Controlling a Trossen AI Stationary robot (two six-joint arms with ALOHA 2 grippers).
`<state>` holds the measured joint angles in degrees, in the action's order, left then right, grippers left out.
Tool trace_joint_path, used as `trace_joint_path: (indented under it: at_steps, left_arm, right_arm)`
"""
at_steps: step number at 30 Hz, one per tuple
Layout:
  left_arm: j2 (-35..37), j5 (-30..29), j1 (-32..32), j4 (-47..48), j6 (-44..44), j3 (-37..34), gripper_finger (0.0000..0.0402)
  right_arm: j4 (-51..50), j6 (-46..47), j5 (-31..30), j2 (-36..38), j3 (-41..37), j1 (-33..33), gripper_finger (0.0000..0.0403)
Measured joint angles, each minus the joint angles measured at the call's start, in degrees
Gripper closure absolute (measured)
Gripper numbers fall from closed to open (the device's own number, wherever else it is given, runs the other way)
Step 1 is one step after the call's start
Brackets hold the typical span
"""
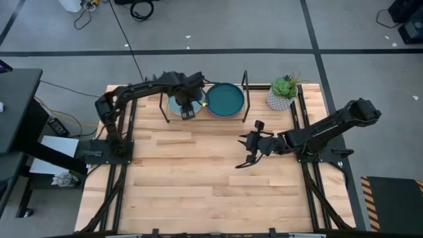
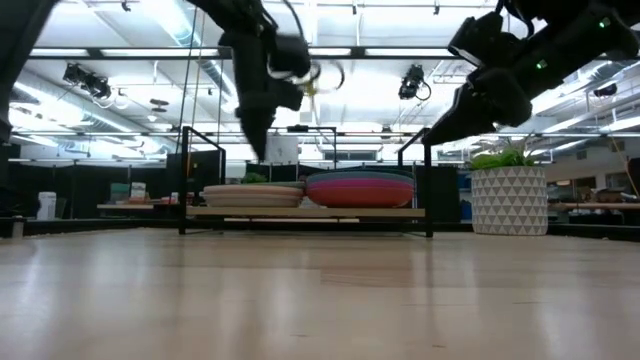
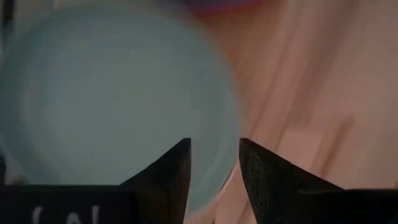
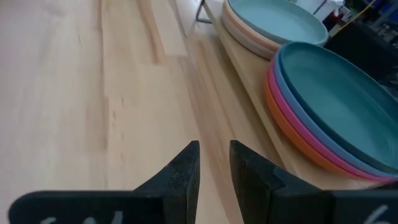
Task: Place and stack plates onto a shelf
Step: Return to Home Position
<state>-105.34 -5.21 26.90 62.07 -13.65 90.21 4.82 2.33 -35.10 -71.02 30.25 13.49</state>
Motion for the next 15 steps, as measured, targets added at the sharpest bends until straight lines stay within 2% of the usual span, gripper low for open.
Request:
trace_joint_path:
  at_steps: [9, 15]
  left_arm:
    - [11.0, 1.3, -9.1, -27.6, 1.6, -17.7, 0.026]
    - [15.7, 1.6, -15.3, -38.2, 4.4, -26.6, 0.026]
  right_arm:
    - [3.3, -0.8, 0.6, 5.7, -6.1, -0.3, 0.0309]
    - [3.3, -1.4, 4.2, 9.4, -8.3, -0.1, 0.0309]
